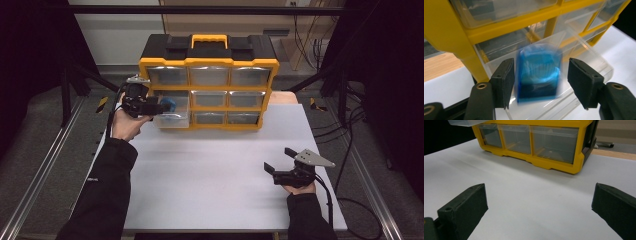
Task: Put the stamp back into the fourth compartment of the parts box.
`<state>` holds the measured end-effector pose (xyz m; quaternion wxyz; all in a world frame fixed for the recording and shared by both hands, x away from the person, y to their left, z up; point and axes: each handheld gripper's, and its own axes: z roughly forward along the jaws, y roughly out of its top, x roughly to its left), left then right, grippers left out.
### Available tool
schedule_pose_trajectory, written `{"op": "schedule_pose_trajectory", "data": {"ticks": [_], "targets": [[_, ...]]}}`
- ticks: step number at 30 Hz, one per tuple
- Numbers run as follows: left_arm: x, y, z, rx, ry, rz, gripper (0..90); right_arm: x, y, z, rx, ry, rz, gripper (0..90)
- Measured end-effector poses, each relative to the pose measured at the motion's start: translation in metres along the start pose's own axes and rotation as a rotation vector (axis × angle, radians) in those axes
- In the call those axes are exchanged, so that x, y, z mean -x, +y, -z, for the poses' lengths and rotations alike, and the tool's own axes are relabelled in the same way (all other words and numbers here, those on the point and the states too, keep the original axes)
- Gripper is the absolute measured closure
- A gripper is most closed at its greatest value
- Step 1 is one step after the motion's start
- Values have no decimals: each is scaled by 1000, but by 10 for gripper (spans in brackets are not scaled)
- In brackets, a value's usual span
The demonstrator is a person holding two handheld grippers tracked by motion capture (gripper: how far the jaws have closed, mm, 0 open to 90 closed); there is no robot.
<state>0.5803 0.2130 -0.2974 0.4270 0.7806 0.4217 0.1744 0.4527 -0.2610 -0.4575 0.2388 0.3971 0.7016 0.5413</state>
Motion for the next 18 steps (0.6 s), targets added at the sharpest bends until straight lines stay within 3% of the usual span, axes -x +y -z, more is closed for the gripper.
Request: {"op": "schedule_pose_trajectory", "data": {"ticks": [9, 13, 18], "targets": [[4, -10, 27, 137, -48, -9, 294, 0, 0, 1, 7, -5, -1, 4], [5, -22, 40, 217, -80, -15, 246, 0, 1, 1, 13, -4, -8, 3], [10, -40, 48, 273, -99, -52, 149, 0, 1, 1, 14, -5, -4, 3]]}}
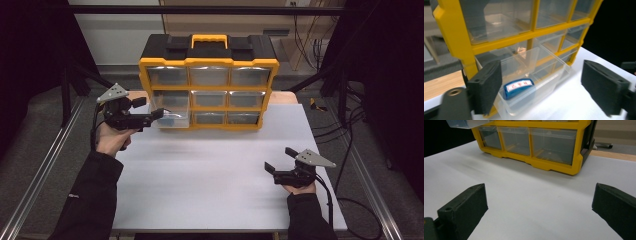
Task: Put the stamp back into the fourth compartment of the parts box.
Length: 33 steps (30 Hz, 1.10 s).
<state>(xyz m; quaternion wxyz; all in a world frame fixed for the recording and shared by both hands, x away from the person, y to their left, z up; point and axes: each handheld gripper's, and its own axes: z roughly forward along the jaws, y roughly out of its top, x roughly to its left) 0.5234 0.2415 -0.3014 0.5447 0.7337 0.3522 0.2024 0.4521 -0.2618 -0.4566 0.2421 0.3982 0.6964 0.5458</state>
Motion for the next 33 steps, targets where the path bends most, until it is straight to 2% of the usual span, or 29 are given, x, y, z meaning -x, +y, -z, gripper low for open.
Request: {"op": "schedule_pose_trajectory", "data": {"ticks": [3, 6, 12, 15, 21, 26, 33], "targets": [[4, -11, 5, 8, -19, -10, 98, 0, 0, 0, 1, -1, -2, 3], [8, -23, 12, 24, -14, -12, 45, 0, 0, 0, -1, -2, -2, 3], [17, -55, 22, 39, 9, -27, 19, 0, 0, 1, 0, -2, -11, 2], [18, -69, 24, 42, 6, -26, 14, 0, 0, 1, 2, 1, -11, 2], [15, -95, 25, 74, 3, 2, 15, 0, 0, 1, 3, 3, -10, 2], [12, -116, 26, 66, 21, 8, 15, 0, 0, 2, 4, 5, -11, 1], [7, -130, 22, 33, 32, 22, 15, 0, 0, 2, 5, 6, -12, 1]]}}
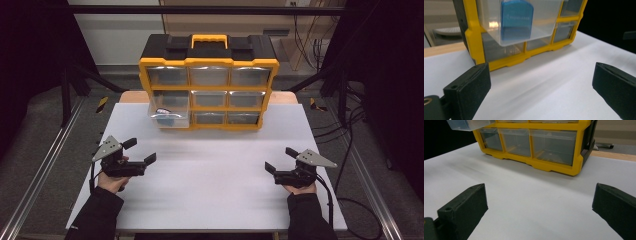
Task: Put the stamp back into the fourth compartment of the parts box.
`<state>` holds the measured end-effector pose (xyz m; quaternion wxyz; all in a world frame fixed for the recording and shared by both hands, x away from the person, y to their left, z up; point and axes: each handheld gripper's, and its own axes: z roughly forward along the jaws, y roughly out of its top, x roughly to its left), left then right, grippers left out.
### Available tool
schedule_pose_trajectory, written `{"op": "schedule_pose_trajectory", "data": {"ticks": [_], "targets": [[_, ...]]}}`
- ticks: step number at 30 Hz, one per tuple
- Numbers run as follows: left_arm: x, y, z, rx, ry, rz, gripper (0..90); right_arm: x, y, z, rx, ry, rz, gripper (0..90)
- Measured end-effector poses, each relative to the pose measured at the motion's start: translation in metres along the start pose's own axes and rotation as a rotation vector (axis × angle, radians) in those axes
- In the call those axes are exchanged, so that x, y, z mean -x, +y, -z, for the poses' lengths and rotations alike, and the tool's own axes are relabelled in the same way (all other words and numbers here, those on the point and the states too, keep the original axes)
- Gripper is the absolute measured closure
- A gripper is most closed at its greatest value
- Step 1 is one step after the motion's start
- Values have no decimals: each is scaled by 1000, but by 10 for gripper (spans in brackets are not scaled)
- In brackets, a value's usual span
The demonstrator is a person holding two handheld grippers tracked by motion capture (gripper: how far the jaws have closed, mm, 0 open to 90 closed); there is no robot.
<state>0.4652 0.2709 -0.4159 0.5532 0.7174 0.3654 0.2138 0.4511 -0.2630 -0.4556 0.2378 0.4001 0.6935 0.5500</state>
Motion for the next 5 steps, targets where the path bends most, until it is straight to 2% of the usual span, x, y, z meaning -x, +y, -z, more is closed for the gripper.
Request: {"op": "schedule_pose_trajectory", "data": {"ticks": [2, 5], "targets": [[-1, -3, -1, -13, -4, -9, 14, 0, 0, -1, -3, 1, -2, 1], [-4, -6, -3, -45, -3, 1, 14, -1, -1, -1, -8, 3, 0, 1]]}}
